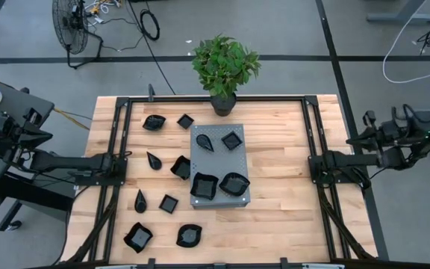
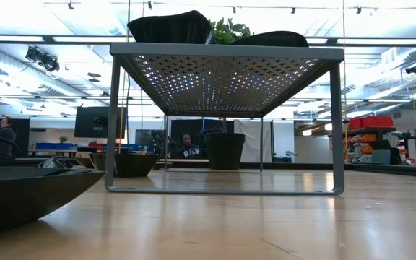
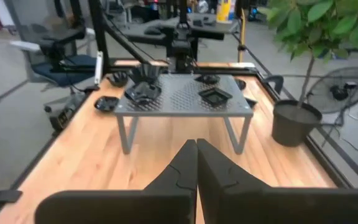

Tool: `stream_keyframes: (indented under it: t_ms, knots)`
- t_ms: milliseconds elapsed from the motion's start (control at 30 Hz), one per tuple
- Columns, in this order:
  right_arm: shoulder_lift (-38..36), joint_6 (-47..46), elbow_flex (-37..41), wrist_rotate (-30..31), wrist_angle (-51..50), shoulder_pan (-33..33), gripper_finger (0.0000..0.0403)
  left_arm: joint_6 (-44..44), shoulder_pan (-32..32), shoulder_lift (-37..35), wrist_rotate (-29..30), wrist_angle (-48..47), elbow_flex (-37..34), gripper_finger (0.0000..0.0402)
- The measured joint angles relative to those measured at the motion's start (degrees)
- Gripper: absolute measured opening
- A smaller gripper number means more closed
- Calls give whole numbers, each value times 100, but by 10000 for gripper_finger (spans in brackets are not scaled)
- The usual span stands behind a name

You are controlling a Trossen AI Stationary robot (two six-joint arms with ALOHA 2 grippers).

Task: Pick & Place Mini shaped plates
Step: Stack the black bowl on top of the black bowl on the shelf

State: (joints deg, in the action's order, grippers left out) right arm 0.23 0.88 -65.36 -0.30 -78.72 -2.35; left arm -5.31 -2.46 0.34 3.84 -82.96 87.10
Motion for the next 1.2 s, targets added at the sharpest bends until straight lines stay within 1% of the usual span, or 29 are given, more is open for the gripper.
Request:
stream_keyframes:
  t_ms: [100,300,733,867,1200]
  knots:
    - [2,9,-277,-77,-98,0,4,1,0,0,0,0,1,23]
    - [2,53,-930,30,-444,0,4,-1,0,0,0,2,1,23]
    - [2,142,-2244,44,-1028,0,4,1,0,1,0,1,-1,23]
    - [2,142,-2394,44,-1065,0,4,1,0,0,0,2,1,23]
    - [2,140,-2379,44,-1096,0,14,1,0,2,0,2,-1,23]
